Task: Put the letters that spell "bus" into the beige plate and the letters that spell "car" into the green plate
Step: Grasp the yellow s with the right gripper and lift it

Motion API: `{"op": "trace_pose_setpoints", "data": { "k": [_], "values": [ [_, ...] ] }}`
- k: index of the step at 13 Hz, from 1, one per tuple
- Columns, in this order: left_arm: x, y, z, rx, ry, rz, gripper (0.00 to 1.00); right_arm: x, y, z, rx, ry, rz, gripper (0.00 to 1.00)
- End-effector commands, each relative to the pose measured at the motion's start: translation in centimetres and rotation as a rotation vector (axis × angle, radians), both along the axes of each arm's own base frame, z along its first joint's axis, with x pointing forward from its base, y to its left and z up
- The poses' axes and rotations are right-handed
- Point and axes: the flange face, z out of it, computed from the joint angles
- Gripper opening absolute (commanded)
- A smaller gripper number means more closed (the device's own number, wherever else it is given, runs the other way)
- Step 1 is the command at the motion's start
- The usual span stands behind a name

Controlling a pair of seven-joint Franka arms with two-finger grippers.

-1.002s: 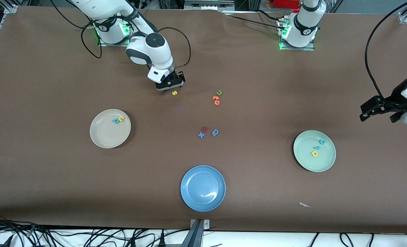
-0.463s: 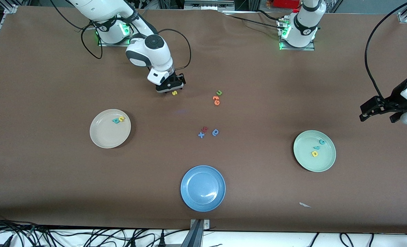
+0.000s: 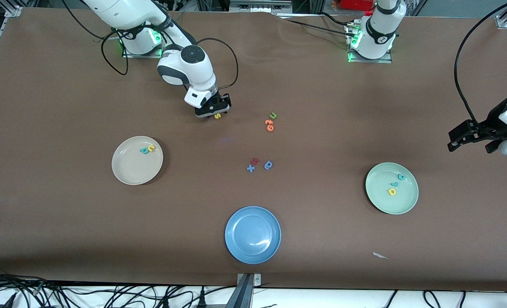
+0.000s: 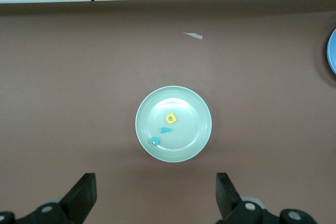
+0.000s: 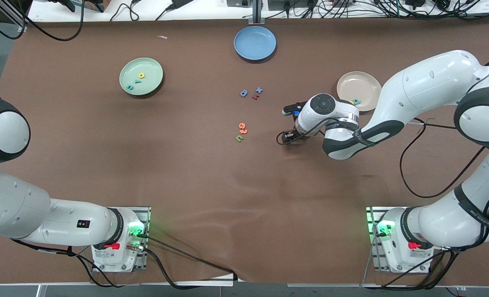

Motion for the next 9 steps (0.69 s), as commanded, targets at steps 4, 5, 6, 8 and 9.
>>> {"op": "trace_pose_setpoints", "data": {
  "k": [4, 5, 6, 8, 9],
  "values": [
    [0.12, -0.05, -0.11, -0.021, 0.0, -0.012, 1.0, 0.33, -0.14, -0.84, 0.007, 0.005, 0.01, 0.65],
    [0.11, -0.05, -0.19, -0.021, 0.002, -0.012, 1.0, 0.38, -0.11, -0.79, 0.007, 0.003, 0.013, 0.6],
    [0.12, -0.05, -0.11, -0.021, 0.0, -0.012, 1.0, 0.36, -0.2, -0.86, 0.005, 0.004, 0.013, 0.54],
    [0.12, -0.05, -0.11, -0.021, 0.0, -0.012, 1.0, 0.37, -0.19, -0.84, 0.007, 0.003, 0.013, 0.5],
    [0.12, -0.05, -0.11, -0.021, 0.0, -0.012, 1.0, 0.43, -0.15, -0.8, 0.008, 0.002, 0.013, 0.49]
  ]
}}
